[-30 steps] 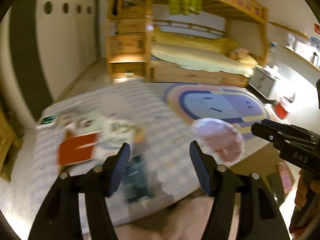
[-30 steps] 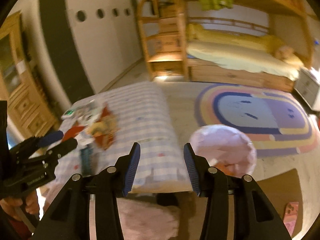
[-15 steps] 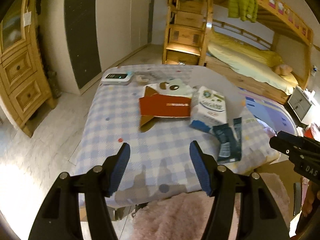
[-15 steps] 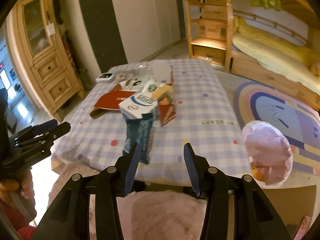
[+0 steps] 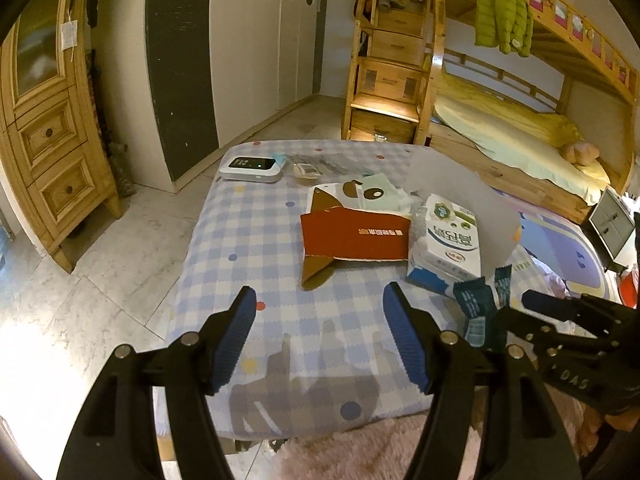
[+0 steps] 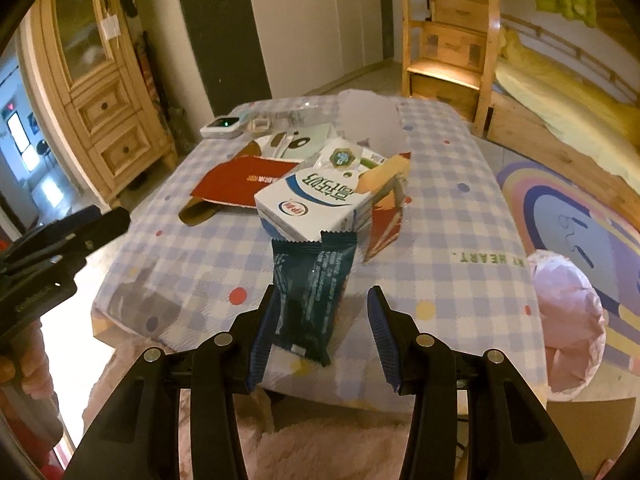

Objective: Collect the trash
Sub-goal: 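Grasp the dark snack wrapper with the right gripper while the left gripper grasps the white milk carton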

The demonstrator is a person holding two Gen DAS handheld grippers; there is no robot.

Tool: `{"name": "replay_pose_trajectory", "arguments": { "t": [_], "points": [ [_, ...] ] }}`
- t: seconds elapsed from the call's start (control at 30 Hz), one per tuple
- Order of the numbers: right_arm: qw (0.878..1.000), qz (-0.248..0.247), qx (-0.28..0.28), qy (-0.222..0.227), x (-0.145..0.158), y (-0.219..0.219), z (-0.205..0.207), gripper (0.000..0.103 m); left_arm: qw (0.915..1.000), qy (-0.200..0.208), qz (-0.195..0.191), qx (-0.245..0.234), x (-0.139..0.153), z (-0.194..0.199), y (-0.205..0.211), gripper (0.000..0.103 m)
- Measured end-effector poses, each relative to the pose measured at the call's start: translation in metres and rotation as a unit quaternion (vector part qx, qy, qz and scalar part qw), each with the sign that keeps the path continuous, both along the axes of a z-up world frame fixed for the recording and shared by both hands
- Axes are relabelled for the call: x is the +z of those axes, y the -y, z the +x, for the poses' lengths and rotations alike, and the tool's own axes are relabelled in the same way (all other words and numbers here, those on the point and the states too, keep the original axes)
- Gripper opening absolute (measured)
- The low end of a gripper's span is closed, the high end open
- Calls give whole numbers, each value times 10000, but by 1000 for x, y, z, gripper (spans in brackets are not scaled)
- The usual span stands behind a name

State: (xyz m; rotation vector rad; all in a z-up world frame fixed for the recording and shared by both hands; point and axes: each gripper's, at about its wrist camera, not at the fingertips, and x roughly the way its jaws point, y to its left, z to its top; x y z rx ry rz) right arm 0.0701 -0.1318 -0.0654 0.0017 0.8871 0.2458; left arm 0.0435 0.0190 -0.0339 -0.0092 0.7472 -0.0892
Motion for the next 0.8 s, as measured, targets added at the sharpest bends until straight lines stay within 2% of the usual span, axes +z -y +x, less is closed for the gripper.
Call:
{"name": "replay_pose_trajectory", "arguments": {
  "t": [0.27,0.3,0.4,0.5,0.53,0.57,0.67,0.8],
  "points": [
    [9994,-181,75,-285,-12,-10,14,47,10000,10,-56,48,-6,10,0,64],
    [9992,-210,92,-330,-13,-12,15,45,10000,10,-58,54,-7,11,0,64],
    [9989,-263,147,-362,-14,-14,17,32,10000,25,-73,55,-7,12,0,64],
    [9995,-264,126,-142,-5,-11,8,26,10000,11,-64,-9,-7,12,3,64],
    [9996,-246,110,-80,-2,-9,6,25,10000,-3,-56,-54,-7,12,6,68],
    [9998,-172,86,-10,3,-5,2,25,9999,-22,-42,-106,-8,12,9,72],
    [9997,73,-4,224,22,13,-13,25,9995,-77,20,-298,-10,13,21,77],
    [9970,-60,-375,681,50,42,-26,25,9979,-134,88,-630,-14,19,43,82]
  ]
}}
